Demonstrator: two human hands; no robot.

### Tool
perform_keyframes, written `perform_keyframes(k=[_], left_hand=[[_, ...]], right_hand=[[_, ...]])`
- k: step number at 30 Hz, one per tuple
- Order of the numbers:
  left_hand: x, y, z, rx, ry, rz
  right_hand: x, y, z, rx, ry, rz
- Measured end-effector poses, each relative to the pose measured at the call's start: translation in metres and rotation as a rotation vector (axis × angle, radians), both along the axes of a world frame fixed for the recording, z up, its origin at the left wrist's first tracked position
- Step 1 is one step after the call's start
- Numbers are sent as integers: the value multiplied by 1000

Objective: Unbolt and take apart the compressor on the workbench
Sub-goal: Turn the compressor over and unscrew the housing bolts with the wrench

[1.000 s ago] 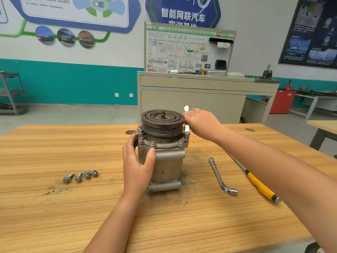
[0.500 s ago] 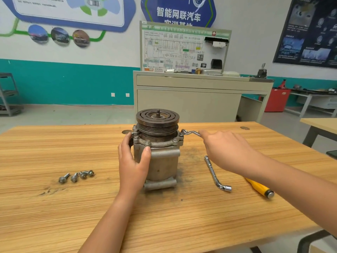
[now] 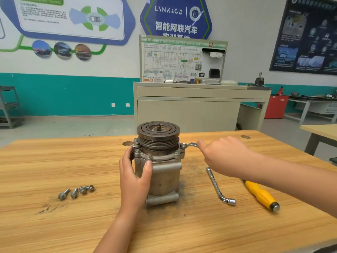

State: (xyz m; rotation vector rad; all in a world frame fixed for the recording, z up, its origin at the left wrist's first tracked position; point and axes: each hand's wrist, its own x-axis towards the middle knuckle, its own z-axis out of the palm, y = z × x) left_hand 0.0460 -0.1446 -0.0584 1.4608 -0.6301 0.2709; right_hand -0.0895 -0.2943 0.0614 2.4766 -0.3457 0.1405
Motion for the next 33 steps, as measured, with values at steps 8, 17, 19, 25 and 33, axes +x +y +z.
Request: perform_keyframes(k=[8, 17, 19, 25, 33], left_hand=[[1, -2, 0, -11, -2, 5], [2, -1, 1, -3, -1, 2], [3, 0, -1, -2, 16, -6], [3, -1, -2, -2, 18, 1], [1, 0, 0, 14, 10, 9]], right_hand=[[33, -42, 0, -41, -103, 67], [90, -48, -11, 156, -418, 624], [83, -48, -11, 293, -534, 521], [28, -42, -17, 616, -601, 184], [1, -2, -17, 320, -144, -80]])
